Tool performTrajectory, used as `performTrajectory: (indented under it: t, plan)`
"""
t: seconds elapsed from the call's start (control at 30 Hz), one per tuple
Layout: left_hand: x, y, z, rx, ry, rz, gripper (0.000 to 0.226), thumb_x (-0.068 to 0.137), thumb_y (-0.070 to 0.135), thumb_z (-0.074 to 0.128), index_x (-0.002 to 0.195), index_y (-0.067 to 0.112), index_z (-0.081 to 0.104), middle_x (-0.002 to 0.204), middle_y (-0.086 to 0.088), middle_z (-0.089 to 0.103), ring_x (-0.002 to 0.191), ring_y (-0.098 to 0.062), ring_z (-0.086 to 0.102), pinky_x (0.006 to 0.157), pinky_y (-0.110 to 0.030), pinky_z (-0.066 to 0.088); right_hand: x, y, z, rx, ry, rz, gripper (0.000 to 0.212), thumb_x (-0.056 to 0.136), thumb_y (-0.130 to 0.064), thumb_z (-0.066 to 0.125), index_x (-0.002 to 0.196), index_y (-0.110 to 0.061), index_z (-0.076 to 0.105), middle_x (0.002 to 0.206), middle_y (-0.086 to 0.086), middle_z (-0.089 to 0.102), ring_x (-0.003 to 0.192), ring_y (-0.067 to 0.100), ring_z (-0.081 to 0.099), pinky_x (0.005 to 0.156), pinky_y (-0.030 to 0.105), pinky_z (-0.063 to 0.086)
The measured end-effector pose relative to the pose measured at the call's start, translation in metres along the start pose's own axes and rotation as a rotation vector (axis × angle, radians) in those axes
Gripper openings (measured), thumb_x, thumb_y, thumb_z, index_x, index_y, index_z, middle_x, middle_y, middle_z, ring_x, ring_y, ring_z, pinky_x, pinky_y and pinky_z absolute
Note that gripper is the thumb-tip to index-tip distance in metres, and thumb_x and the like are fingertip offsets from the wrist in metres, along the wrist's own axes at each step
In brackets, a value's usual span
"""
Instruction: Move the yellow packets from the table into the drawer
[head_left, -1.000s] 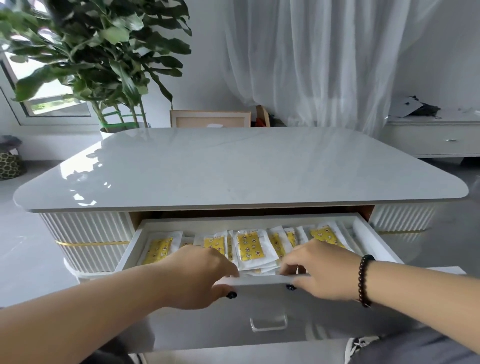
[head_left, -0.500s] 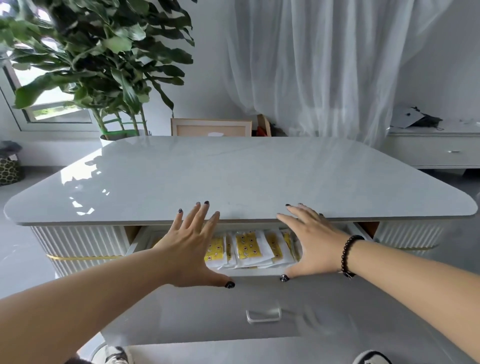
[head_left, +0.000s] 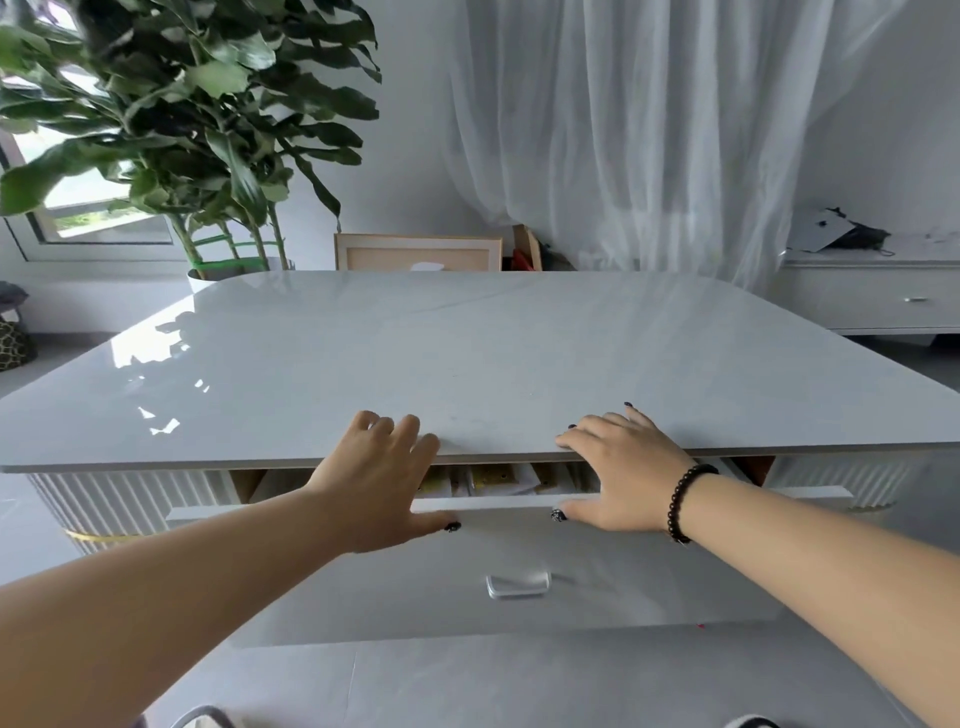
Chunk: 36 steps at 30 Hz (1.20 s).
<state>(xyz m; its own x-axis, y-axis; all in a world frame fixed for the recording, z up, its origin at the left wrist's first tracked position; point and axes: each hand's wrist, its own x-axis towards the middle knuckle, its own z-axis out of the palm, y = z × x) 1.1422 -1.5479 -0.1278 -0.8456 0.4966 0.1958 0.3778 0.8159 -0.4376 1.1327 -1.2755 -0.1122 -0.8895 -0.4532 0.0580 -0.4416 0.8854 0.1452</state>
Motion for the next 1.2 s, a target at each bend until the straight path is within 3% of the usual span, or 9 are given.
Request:
performTrajectory:
  t: [0.07, 0.13, 0.23, 0.3, 0.53, 0.77, 0.97, 1.1, 1.2]
  plan:
    - [-0.006, -0.008, 0.009, -0.002, 0.062, 0.048, 0.072, 0.068, 0.073, 0.051, 0.108, 0.014, 0.059, 0.091, -0.002, 0.054, 0.074, -0.024, 0.054, 0.075, -0.038, 0.047, -0.003, 0.011, 0.006, -0.003, 0.040, -0.064, 0.067, 0.085, -0.055, 0.055, 0.142, -0.028, 0.034, 0.138, -0.008, 0.041, 0.132, 0.014, 0.035, 0.116, 0.037, 0.018]
    - [-0.013, -0.021, 0.019, 0.011, 0.115, 0.113, 0.082, 0.056, 0.063, 0.070, 0.120, 0.013, 0.055, 0.099, -0.003, 0.056, 0.081, -0.024, 0.057, 0.072, -0.039, 0.052, -0.010, 0.028, 0.014, 0.027, 0.070, -0.122, 0.064, 0.085, -0.041, 0.063, 0.142, -0.025, 0.038, 0.136, -0.005, 0.045, 0.132, 0.015, 0.038, 0.109, 0.037, 0.034]
    - [-0.019, -0.030, 0.029, -0.037, 0.153, 0.105, 0.092, 0.049, 0.050, 0.083, 0.128, 0.016, 0.049, 0.103, -0.001, 0.054, 0.083, -0.022, 0.056, 0.062, -0.034, 0.054, -0.016, 0.049, 0.029, 0.003, 0.242, -0.191, 0.065, 0.067, -0.029, 0.083, 0.126, -0.020, 0.056, 0.112, -0.001, 0.061, 0.110, 0.021, 0.060, 0.076, 0.040, 0.056]
    - [-0.016, -0.025, 0.033, -0.053, 0.180, 0.078, 0.090, 0.046, 0.039, 0.086, 0.124, 0.015, 0.050, 0.100, -0.002, 0.053, 0.080, -0.023, 0.054, 0.057, -0.034, 0.053, -0.014, 0.051, 0.038, -0.008, 0.337, -0.185, 0.066, 0.057, -0.027, 0.089, 0.115, -0.020, 0.059, 0.100, -0.002, 0.062, 0.095, 0.021, 0.064, 0.063, 0.037, 0.057]
    - [-0.002, -0.021, 0.035, 0.036, 0.274, 0.084, 0.053, 0.050, 0.007, 0.074, 0.100, 0.005, 0.059, 0.086, -0.008, 0.049, 0.067, -0.025, 0.044, 0.054, -0.035, 0.044, 0.001, 0.042, 0.048, -0.063, 0.506, -0.132, 0.054, 0.049, -0.018, 0.091, 0.095, -0.016, 0.064, 0.082, 0.000, 0.053, 0.071, 0.023, 0.055, 0.051, 0.033, 0.047]
    - [0.015, -0.026, 0.030, 0.097, 0.255, 0.109, 0.073, 0.036, 0.016, 0.087, 0.092, 0.009, 0.042, 0.078, -0.008, 0.049, 0.062, -0.027, 0.048, 0.058, -0.037, 0.043, 0.006, 0.044, 0.055, -0.108, 0.604, -0.117, 0.047, 0.051, 0.007, 0.077, 0.091, -0.014, 0.064, 0.077, 0.003, 0.052, 0.067, 0.025, 0.051, 0.050, 0.034, 0.045]
    - [0.017, -0.027, 0.029, 0.138, 0.241, 0.103, 0.068, 0.037, 0.013, 0.085, 0.091, 0.008, 0.043, 0.076, -0.007, 0.048, 0.061, -0.027, 0.048, 0.057, -0.036, 0.041, 0.011, 0.043, 0.060, -0.156, 0.626, -0.095, 0.044, 0.051, 0.012, 0.071, 0.087, -0.012, 0.065, 0.077, 0.003, 0.050, 0.066, 0.026, 0.049, 0.050, 0.033, 0.044]
    - [0.020, -0.033, 0.026, 0.077, 0.166, 0.072, 0.071, 0.037, 0.037, 0.091, 0.090, 0.010, 0.051, 0.076, -0.004, 0.051, 0.061, -0.025, 0.052, 0.057, -0.035, 0.043, 0.010, 0.042, 0.053, -0.124, 0.561, -0.085, 0.044, 0.047, 0.007, 0.077, 0.084, -0.013, 0.062, 0.077, 0.002, 0.051, 0.065, 0.025, 0.052, 0.047, 0.033, 0.046]
    - [0.022, -0.037, 0.006, -0.008, 0.040, 0.024, 0.064, 0.067, 0.065, 0.068, 0.109, 0.020, 0.053, 0.096, 0.003, 0.054, 0.084, -0.020, 0.057, 0.075, -0.033, 0.043, 0.012, 0.036, 0.032, -0.059, 0.383, -0.077, 0.036, 0.065, -0.014, 0.080, 0.095, -0.016, 0.060, 0.091, -0.001, 0.053, 0.083, 0.022, 0.056, 0.062, 0.033, 0.051]
